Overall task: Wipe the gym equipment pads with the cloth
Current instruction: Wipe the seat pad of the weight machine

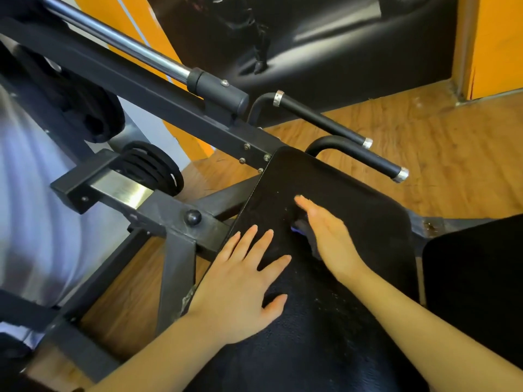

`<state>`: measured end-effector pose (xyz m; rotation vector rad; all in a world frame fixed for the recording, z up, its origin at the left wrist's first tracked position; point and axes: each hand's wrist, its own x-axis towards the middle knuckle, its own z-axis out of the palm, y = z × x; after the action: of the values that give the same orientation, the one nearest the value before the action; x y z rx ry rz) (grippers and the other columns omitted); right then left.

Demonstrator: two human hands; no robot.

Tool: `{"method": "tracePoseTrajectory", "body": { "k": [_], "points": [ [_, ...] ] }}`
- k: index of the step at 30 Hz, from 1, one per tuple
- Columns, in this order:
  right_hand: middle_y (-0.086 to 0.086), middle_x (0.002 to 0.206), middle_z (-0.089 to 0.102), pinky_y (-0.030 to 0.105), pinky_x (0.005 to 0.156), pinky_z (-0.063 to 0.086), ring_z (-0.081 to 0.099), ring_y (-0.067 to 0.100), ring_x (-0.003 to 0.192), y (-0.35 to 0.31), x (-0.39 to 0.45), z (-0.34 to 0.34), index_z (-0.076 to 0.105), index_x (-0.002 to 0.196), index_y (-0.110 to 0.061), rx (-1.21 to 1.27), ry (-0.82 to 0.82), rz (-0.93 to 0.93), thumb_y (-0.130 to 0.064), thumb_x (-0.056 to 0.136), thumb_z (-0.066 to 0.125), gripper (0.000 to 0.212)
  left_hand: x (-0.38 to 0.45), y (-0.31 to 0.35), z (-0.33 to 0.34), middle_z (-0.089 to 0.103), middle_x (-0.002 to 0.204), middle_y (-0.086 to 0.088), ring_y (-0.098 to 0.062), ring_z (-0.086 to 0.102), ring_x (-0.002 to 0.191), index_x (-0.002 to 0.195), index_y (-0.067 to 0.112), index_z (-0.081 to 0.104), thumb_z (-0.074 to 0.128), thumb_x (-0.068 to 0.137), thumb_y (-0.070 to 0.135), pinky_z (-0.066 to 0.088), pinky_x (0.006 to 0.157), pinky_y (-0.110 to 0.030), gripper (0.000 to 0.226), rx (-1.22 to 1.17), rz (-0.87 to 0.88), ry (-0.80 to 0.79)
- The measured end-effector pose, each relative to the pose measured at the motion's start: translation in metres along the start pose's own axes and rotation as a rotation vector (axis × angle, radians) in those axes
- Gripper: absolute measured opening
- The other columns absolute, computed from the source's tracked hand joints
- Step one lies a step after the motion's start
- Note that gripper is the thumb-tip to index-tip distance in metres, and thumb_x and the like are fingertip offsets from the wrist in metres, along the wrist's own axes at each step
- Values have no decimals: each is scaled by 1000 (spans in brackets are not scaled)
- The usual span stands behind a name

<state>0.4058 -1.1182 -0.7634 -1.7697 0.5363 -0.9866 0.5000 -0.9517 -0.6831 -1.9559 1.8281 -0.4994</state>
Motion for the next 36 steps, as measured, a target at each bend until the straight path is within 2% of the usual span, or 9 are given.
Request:
{"method": "tracePoseTrajectory", "body": {
  "k": [2,5,6,10,14,15,21,29,36],
  "points": [
    [-15,149,32,27,116,17,28,2,139,4,-4,-4,27,145,-41,4,28,-9,-30,101,44,49,0,-1,1,41,150,-11,-33,35,140,137,36,51,39,85,63,29,112,-47,60,6,3,6],
    [-12,155,14,40,119,-1,5,10,146,13,-11,2,37,144,-36,-302,-19,-89,-40,95,52,51,-1,-1,3,38,152,-11,-34,31,142,139,34,50,39,87,62,21,117,-46,60,0,11,11],
    [-11,156,11,40,118,-2,0,12,146,14,-12,6,39,143,-35,-331,-24,-81,-40,95,53,50,-1,-1,4,38,152,-11,-34,31,142,139,34,50,40,87,62,18,114,-45,60,0,14,17],
    [-5,157,24,25,113,7,5,16,147,5,18,18,43,142,-23,-349,1,-90,-21,99,49,44,-1,0,5,39,151,-11,-34,33,141,138,35,50,40,86,62,18,115,-45,59,5,11,29],
    [1,157,25,36,118,9,8,24,147,-7,74,30,38,145,-21,-404,28,-58,-20,100,45,46,1,-2,3,39,152,-10,-34,33,141,138,37,50,41,86,63,24,113,-46,59,11,15,20],
    [1,157,24,36,117,10,8,23,147,-8,76,31,37,146,-22,-392,24,-49,-21,100,45,46,1,-2,3,39,152,-10,-34,33,141,138,36,50,40,86,62,24,113,-46,59,12,16,18],
    [-12,155,22,13,107,5,10,6,145,2,2,13,36,145,-25,-271,4,-101,-21,98,50,49,-1,-1,5,40,150,-12,-35,34,140,137,34,52,39,86,62,25,116,-48,59,23,13,25],
    [-1,154,33,27,114,13,16,15,146,-9,86,31,46,140,-18,-319,64,-51,-17,99,50,42,1,-2,3,38,152,-11,-35,32,141,139,35,49,41,87,62,23,117,-48,59,21,21,18],
    [-15,153,26,4,104,-4,8,-4,140,-5,-19,9,39,142,-27,-308,-119,-227,-15,96,53,49,-1,-1,4,36,153,-12,-36,29,142,139,33,50,40,88,61,16,113,-46,59,28,16,23]
  ]
}}
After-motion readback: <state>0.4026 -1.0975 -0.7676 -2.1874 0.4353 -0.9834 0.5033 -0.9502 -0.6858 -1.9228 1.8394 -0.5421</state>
